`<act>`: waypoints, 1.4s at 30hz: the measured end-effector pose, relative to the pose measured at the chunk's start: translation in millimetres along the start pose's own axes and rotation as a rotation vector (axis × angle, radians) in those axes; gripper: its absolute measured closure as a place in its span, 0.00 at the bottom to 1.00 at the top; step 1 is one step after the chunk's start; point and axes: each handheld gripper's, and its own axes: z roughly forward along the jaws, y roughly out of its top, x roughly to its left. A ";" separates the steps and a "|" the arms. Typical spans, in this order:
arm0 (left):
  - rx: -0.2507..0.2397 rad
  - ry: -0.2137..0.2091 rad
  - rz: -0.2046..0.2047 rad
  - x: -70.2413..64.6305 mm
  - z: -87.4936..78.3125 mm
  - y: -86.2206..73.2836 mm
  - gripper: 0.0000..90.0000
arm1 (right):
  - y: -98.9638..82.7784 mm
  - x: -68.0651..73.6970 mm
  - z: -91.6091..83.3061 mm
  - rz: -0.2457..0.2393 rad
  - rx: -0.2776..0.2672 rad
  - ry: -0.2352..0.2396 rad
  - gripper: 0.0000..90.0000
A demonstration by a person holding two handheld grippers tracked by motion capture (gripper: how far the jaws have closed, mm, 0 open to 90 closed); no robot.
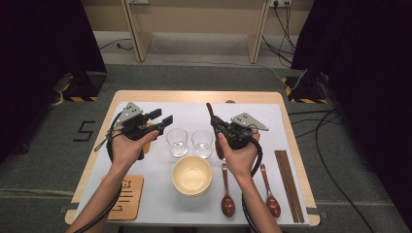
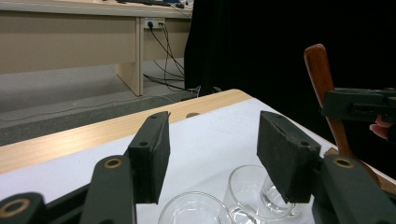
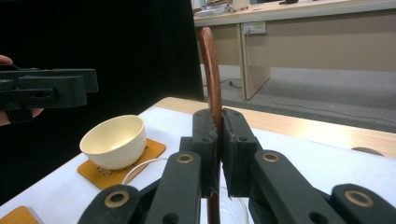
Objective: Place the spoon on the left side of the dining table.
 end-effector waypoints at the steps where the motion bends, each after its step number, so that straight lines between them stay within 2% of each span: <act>1: 0.000 0.000 0.000 0.0 0.0 0.0 0.49 | 0.0 0.3 0.3 0.001 -0.001 0.001 0.94; 8: -0.011 -0.015 -0.005 -2.6 4.0 3.1 0.49 | -0.1 2.8 3.2 0.000 -0.001 0.011 0.94; 42: -0.003 -0.069 -0.025 -15.0 26.2 14.3 0.49 | -3.8 12.2 20.2 -0.015 0.016 0.040 0.94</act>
